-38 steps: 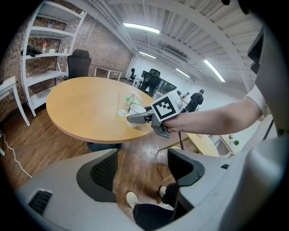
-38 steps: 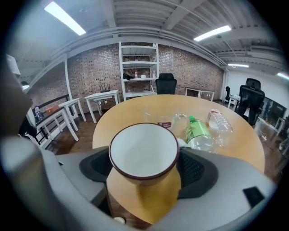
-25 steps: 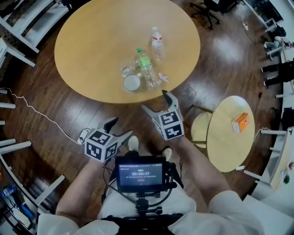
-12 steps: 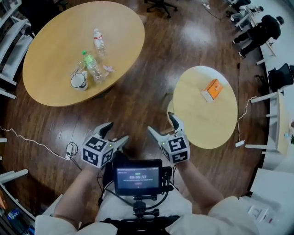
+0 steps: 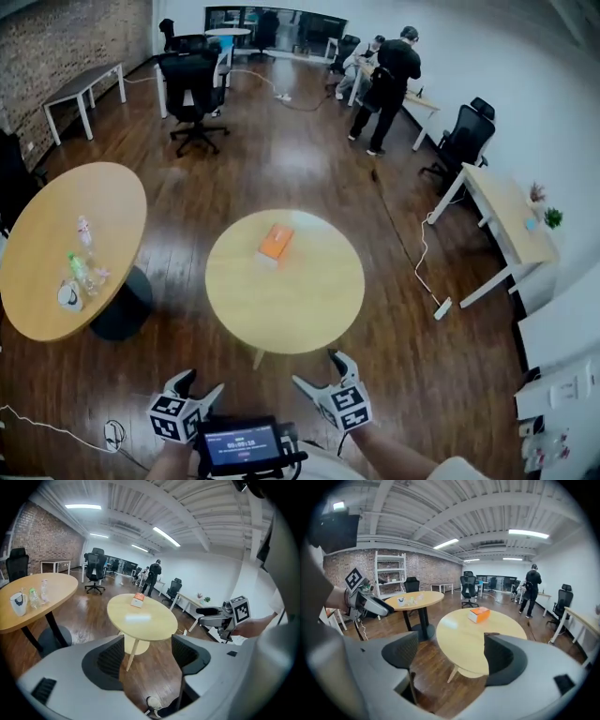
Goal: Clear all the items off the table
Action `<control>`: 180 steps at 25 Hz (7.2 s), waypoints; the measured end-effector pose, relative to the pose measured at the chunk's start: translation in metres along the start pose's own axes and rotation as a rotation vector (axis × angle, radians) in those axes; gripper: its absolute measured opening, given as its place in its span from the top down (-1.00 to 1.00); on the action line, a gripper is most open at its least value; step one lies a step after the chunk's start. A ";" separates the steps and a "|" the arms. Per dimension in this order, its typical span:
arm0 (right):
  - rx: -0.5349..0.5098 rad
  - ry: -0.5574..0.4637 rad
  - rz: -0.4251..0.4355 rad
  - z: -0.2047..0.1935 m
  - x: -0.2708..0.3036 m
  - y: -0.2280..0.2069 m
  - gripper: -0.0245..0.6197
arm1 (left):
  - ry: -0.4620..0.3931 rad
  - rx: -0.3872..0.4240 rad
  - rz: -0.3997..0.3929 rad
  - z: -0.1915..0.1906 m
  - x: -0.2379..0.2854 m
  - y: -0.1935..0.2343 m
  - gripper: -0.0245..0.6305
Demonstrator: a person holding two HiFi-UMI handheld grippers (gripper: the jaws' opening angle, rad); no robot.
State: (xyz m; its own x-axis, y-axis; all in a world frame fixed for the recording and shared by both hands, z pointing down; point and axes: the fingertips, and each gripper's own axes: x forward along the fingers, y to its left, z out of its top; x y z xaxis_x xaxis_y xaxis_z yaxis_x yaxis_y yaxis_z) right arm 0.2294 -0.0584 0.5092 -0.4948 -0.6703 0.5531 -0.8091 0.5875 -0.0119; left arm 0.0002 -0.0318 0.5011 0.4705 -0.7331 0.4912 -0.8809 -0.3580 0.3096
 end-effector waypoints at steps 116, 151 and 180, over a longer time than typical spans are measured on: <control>0.240 0.176 -0.059 0.189 0.370 -0.110 -0.37 | -0.039 -0.126 0.245 0.123 -0.001 0.240 -0.12; -0.199 0.183 0.365 0.305 0.571 0.266 -0.71 | -0.082 -0.269 0.280 0.049 -0.125 0.390 -0.12; 0.030 0.002 -0.049 0.008 -0.064 -0.094 -0.70 | -0.086 0.045 0.030 0.028 0.017 -0.092 -0.12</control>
State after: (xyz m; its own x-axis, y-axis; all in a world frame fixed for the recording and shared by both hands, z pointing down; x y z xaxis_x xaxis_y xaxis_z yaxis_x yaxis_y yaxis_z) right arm 0.3349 -0.0742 0.4679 -0.4540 -0.6970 0.5550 -0.8414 0.5404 -0.0096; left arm 0.0878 -0.0274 0.4582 0.4399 -0.7899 0.4273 -0.8967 -0.3598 0.2580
